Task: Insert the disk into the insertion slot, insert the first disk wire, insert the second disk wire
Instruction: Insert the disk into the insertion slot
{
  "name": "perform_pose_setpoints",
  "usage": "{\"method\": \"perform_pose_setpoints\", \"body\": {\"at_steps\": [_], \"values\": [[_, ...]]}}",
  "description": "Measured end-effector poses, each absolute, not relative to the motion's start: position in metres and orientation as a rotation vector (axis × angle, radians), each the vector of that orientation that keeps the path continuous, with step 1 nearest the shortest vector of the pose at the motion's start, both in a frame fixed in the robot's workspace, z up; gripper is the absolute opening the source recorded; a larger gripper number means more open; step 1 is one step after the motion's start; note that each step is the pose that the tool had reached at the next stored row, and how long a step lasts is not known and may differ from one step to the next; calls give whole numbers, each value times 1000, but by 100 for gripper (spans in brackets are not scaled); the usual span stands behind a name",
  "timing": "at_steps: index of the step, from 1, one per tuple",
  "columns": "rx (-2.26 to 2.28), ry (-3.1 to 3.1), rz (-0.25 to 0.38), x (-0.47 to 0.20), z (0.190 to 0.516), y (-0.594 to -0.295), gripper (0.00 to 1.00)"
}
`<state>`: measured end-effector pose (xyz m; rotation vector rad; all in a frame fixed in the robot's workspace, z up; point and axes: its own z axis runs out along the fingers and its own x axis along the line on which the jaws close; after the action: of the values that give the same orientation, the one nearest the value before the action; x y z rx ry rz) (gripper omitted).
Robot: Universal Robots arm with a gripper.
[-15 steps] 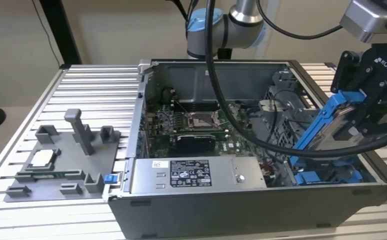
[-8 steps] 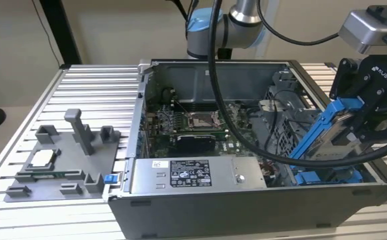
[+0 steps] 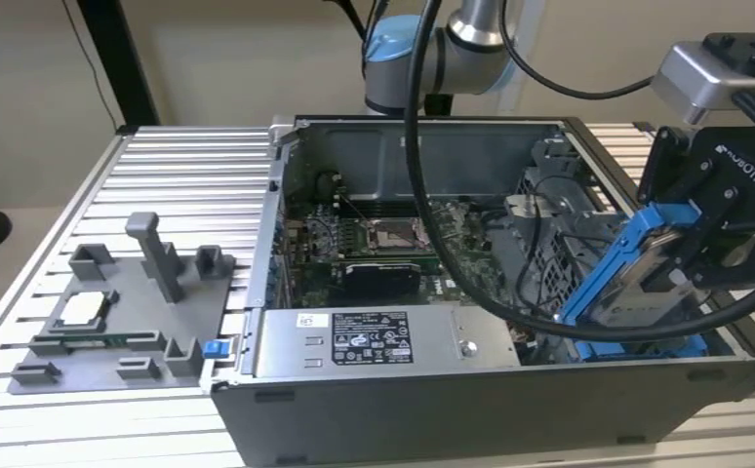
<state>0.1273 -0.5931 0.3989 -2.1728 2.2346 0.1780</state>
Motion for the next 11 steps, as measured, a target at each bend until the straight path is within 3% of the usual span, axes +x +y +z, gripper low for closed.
{"method": "perform_pose_setpoints", "body": {"at_steps": [11], "values": [[-2173,2236,177,127,379,-593,0]]}}
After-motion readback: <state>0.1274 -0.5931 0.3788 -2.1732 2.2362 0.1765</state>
